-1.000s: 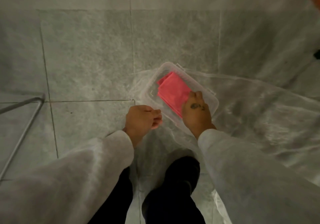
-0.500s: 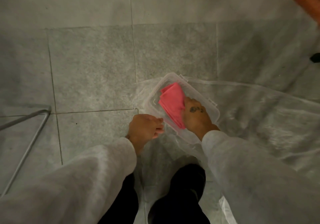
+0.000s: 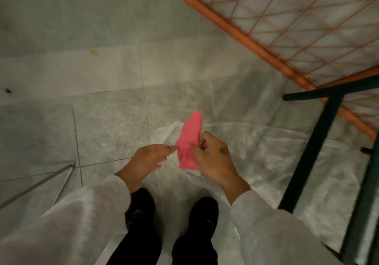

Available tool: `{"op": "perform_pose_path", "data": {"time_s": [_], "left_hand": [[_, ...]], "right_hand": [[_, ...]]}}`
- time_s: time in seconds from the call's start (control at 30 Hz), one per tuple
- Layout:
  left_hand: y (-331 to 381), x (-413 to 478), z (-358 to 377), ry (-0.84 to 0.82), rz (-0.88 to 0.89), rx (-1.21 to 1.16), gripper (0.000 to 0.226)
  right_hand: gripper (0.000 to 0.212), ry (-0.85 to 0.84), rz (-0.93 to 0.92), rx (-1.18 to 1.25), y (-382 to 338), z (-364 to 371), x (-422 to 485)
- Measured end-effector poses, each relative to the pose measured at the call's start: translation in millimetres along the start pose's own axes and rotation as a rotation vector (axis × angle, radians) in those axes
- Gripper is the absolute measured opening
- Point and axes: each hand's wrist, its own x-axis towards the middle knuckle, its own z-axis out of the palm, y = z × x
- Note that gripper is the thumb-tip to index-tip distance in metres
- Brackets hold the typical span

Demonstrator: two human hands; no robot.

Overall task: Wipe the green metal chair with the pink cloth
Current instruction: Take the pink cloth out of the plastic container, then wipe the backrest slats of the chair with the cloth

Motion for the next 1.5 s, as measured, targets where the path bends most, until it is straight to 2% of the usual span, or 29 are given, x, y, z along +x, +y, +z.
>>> {"op": "perform_pose_path", "data": {"time_s": [0.07, 0.23, 0.33, 0.4, 0.5, 0.63, 0.83, 0.93, 1.07, 1.2, 1.37, 1.5], "left_hand": [[26.1, -26.6, 8.1, -0.108, -0.008, -0.039, 0.071], [86.1, -92.1, 19.5, -0.412, 0.021, -0.229, 0.058], [114.7, -126.8, 26.2, -0.573, 0.057, -0.328, 0.045], [128.9, -147.6, 31.8, -0.628, 0.048, -0.351, 0.045], [144.8, -174.2, 37.6, -0.691, 0.057, -0.331, 0.049], [166.6, -209.6, 41.6, -0.692, 0.073, -0.325, 0.051], [188.6, -281.9, 54.1, -0.711, 0.105, -0.116, 0.043], [201.0, -326.2, 67.0, -0.669, 0.152, 0.009, 0.039], [205.6, -376.5, 86.7, -0.665, 0.172, 0.120, 0.044], [201.8, -411.5, 110.8, -0.611, 0.213, 0.133, 0.044], [185.2, -454.9, 151.4, -0.606, 0.296, 0.219, 0.040], [165.9, -479.1, 182.2, -0.568, 0.348, 0.282, 0.044]], "right_hand": [[0.020, 0.004, 0.054, 0.161, -24.7, -22.7, -22.8], [0.032, 0.021, 0.112, 0.642, -87.1, -75.0, -73.2], [0.012, 0.024, 0.093, 0.768, -117.8, -105.3, -103.7], [0.006, 0.009, 0.081, 0.824, -135.5, -121.9, -124.6], [0.010, 0.020, 0.099, 0.936, -152.9, -140.7, -150.1], [0.005, 0.097, 0.108, 0.999, -165.3, -164.1, -182.2], [0.013, 0.228, 0.139, 0.964, -182.5, -195.9, -247.0], [0.018, 0.343, 0.126, 0.850, -188.6, -210.7, -284.9], [0.024, 0.438, 0.103, 0.795, -191.6, -224.3, -333.0], [0.033, 0.474, 0.083, 0.715, -187.4, -238.7, -376.0], [0.022, 0.466, -0.061, 0.614, -158.0, -259.7, -423.3], [0.018, 0.452, -0.070, 0.471, -133.8, -275.6, -452.4]]}}
